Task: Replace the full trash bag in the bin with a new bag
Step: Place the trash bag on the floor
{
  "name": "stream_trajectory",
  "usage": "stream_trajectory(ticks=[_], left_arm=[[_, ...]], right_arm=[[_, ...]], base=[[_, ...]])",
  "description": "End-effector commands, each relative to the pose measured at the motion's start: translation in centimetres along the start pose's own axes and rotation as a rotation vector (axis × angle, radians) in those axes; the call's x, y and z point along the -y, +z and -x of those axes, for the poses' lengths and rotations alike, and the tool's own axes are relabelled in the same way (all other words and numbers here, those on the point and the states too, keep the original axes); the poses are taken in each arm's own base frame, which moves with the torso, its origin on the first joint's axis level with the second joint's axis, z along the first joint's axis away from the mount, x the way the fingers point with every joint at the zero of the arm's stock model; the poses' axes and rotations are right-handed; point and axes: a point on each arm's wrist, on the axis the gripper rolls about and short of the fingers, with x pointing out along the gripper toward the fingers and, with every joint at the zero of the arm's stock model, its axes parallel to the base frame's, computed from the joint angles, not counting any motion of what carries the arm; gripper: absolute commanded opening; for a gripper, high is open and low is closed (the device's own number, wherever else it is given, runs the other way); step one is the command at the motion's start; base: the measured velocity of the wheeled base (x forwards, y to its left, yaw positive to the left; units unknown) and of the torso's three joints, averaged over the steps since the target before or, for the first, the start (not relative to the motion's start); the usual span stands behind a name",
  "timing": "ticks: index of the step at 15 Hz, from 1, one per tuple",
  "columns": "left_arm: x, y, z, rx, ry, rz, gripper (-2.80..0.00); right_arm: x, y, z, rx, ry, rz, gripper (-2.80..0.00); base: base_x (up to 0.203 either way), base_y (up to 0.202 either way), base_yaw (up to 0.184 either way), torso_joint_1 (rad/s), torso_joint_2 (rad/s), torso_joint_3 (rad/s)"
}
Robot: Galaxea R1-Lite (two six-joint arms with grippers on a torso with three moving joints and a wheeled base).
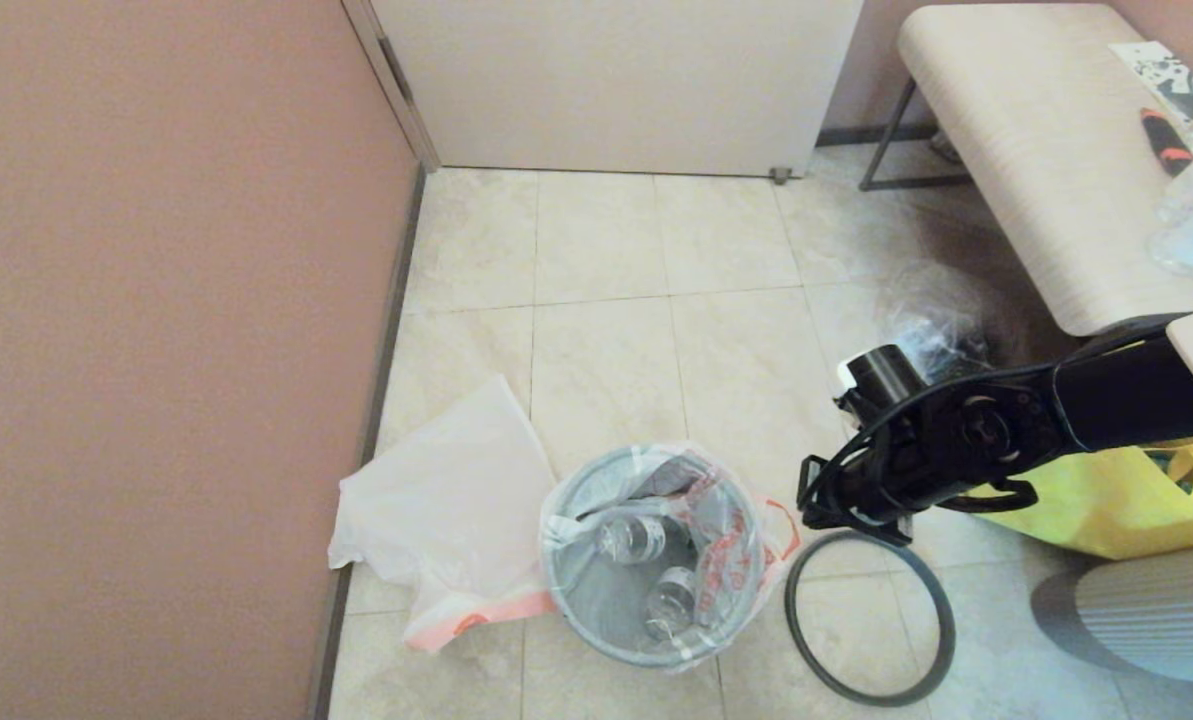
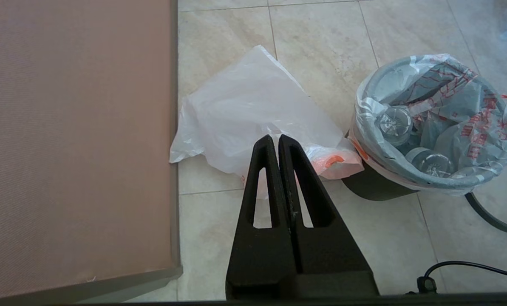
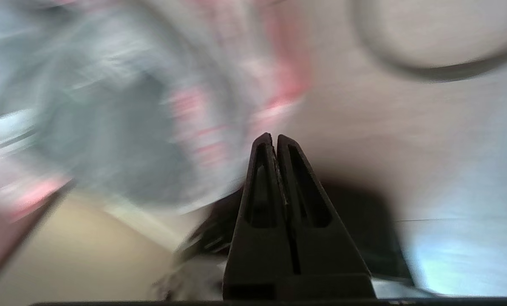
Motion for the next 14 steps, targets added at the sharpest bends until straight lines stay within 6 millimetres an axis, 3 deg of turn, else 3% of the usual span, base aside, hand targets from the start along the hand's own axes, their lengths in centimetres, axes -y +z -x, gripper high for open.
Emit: stream_trajectory(ticks=[1,3,8,11,14], left_arm=[[0.0,-0.2,-0.1,-0.009,0.0,0.0,-2.8],[0.0,-0.2,-0.1,-0.009,0.0,0.0,-2.8],[0.0,-0.2,-0.1,-0.008,0.0,0.0,-2.8],[0.0,-0.2,-0.1,-0.009,0.0,0.0,-2.8],[0.0,-0.2,-0.1,-0.009,0.0,0.0,-2.8]], right_arm=[[0.9,-0.3,-0.6,0.011,-0.072,0.008,0.0],[1.0,-0.4,-2.0,0.012,-0.122,0.011,0.0],[1.8,-0.8,-7.8,0.022,-0.211,0.028,0.0],[1.5,-0.2,-8.8,0.054,-0.195,0.032,0.0],[1.3,0.9,-8.4,0.087,-0.178,0.019,0.0]], base=[[0.0,0.0,0.0,0.0,0.0,0.0],[0.0,0.0,0.0,0.0,0.0,0.0],[0.0,0.0,0.0,0.0,0.0,0.0],[0.0,0.0,0.0,0.0,0.0,0.0],[0.0,0.0,0.0,0.0,0.0,0.0]])
